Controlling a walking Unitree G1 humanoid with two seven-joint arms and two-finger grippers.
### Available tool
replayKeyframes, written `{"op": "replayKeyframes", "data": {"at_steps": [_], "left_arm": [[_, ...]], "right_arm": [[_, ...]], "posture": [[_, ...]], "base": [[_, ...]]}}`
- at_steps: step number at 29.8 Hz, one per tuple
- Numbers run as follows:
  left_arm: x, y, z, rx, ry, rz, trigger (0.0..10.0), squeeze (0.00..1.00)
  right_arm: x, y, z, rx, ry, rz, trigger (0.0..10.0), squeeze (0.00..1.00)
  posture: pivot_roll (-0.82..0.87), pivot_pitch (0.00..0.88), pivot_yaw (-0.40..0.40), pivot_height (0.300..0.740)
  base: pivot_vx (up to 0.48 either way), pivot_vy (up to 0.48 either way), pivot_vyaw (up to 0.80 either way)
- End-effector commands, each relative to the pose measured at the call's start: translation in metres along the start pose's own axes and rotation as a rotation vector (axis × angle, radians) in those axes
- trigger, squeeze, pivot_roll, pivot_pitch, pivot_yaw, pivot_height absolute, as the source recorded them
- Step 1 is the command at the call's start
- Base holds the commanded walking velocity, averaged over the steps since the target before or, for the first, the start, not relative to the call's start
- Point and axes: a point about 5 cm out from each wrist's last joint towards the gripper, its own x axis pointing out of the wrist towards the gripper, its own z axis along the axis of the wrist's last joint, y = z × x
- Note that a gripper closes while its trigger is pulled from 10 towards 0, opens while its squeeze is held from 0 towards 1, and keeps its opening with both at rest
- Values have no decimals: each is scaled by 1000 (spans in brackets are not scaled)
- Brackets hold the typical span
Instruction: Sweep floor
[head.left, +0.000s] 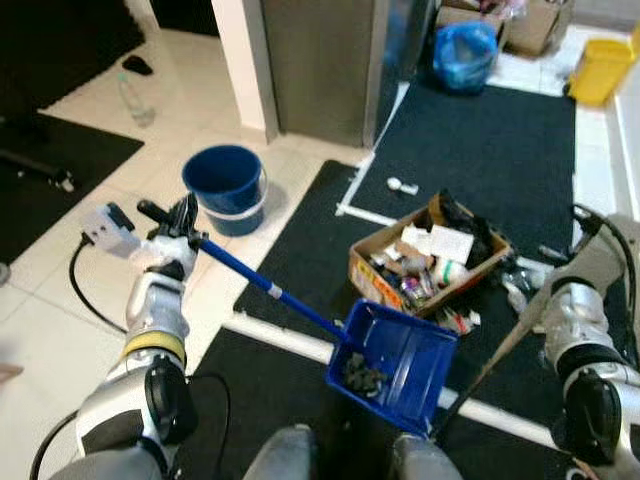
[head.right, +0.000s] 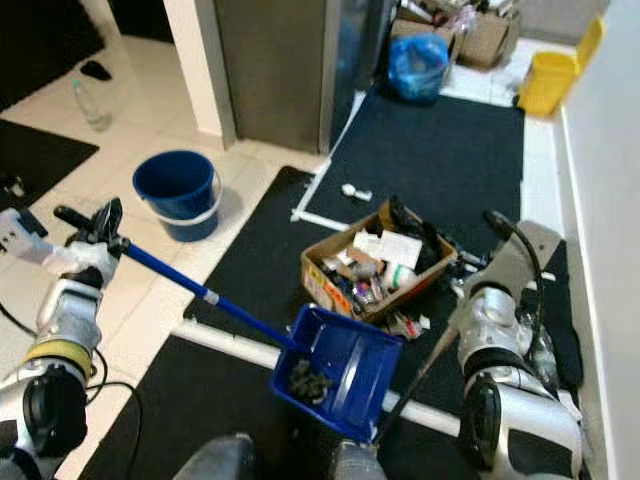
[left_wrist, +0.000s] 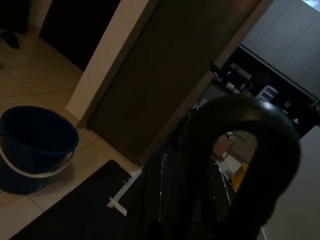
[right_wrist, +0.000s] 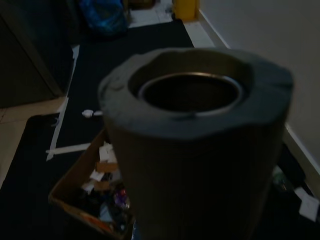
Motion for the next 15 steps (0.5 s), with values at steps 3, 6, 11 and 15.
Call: {"op": "replayKeyframes", "data": {"at_steps": [3, 6, 11, 15], "left_arm": [[8, -6, 6, -23, -30, -29, 10000, 0], [17, -12, 20, -22, -79, -70, 10000, 0], [26, -19, 32, -28, -128, -106, 10000, 0], [31, -25, 38, -28, -153, -133, 10000, 0]], "right_arm": [[0, -3, 0, 7, -3, -8, 10000, 0], [0, -4, 1, 3, -4, -10, 10000, 0], [0, -3, 1, 1, -4, -9, 10000, 0], [0, -1, 0, -1, -4, -4, 10000, 0]], "posture": [[133, 0, 1, 740], [133, 0, 0, 740], [133, 0, 1, 740], [133, 0, -1, 740]], "base": [[371, 0, 0], [371, 0, 0], [373, 0, 0], [375, 0, 0]]}}
